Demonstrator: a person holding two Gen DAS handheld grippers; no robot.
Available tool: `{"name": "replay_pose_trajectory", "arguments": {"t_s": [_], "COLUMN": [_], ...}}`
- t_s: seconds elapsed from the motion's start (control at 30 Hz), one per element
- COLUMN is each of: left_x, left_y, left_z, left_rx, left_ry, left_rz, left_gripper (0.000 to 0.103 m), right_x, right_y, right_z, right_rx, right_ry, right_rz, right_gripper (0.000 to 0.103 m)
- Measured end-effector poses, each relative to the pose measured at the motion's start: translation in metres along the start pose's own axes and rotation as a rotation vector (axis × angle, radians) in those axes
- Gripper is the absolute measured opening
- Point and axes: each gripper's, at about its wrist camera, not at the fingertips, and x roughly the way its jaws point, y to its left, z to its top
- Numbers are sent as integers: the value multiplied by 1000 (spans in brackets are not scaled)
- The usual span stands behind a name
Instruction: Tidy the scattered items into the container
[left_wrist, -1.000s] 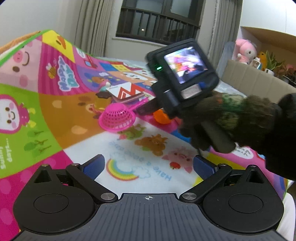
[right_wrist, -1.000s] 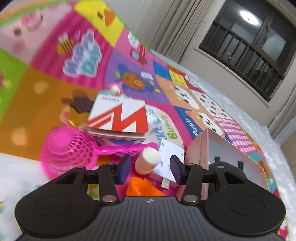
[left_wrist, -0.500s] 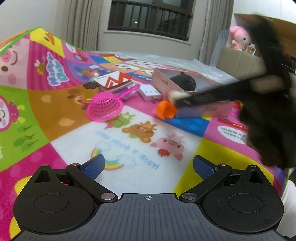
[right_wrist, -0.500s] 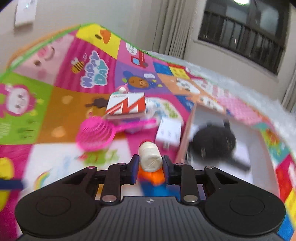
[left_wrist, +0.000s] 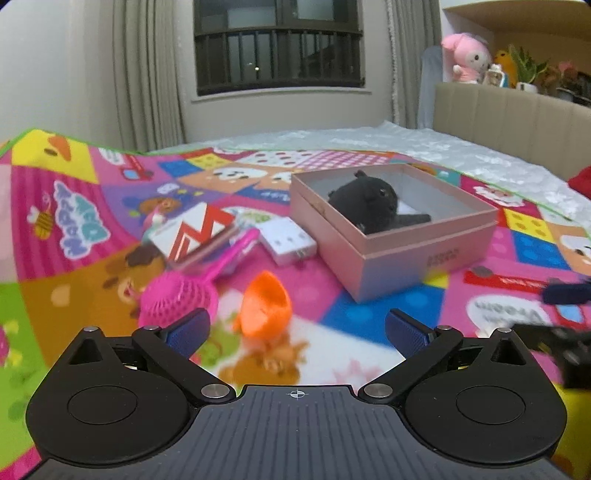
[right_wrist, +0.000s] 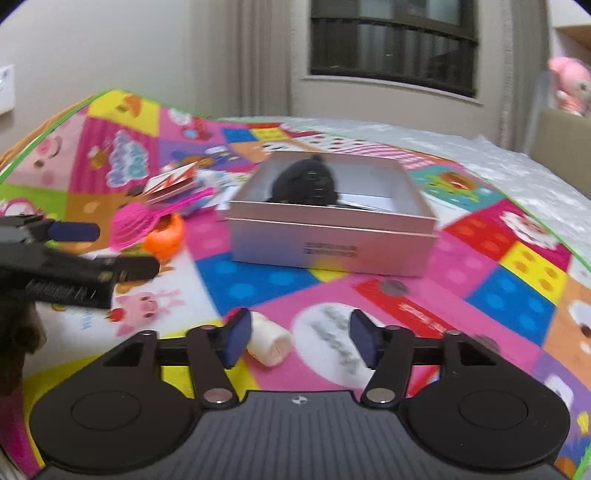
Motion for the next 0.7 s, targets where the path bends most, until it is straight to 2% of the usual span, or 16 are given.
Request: {"name": "replay_pose_trajectory", "arguments": {"t_s": [0.1, 0.23, 0.27, 0.3, 0.37, 0.47, 0.57, 0.7], "left_x": [17, 39, 43, 48, 55, 60, 59, 44], "left_y": [1, 6, 7, 9, 11, 13, 15, 17], "left_z": [4, 6, 6, 6, 7, 7, 6, 3], "left_rx": [8, -11, -19, -28, -45, -57, -60, -72], "left_ry": [11, 52, 63, 77, 102, 110, 111, 96], "left_rz": [48, 61, 63, 63, 60, 62, 62, 62], "left_gripper": [103, 102, 97, 83, 71, 71, 57, 56], "right_x": [-1, 0, 1, 0, -1, -3, -5, -11], "right_y": [-8, -10, -9, -8, -3, 4, 14, 25], "right_z": [-10, -19, -20, -21, -22, -23, -25, -26], "right_rx": [15, -4, -7, -10, -18, -52, -102, -157], "right_ry": [-13, -9, -10, -11, -19, -31, -50, -66], "right_rz": [-28, -37, -35, -35, -35, -35, -40, -29], "right_gripper": [76, 79, 80, 81, 84, 89, 98, 101]}}
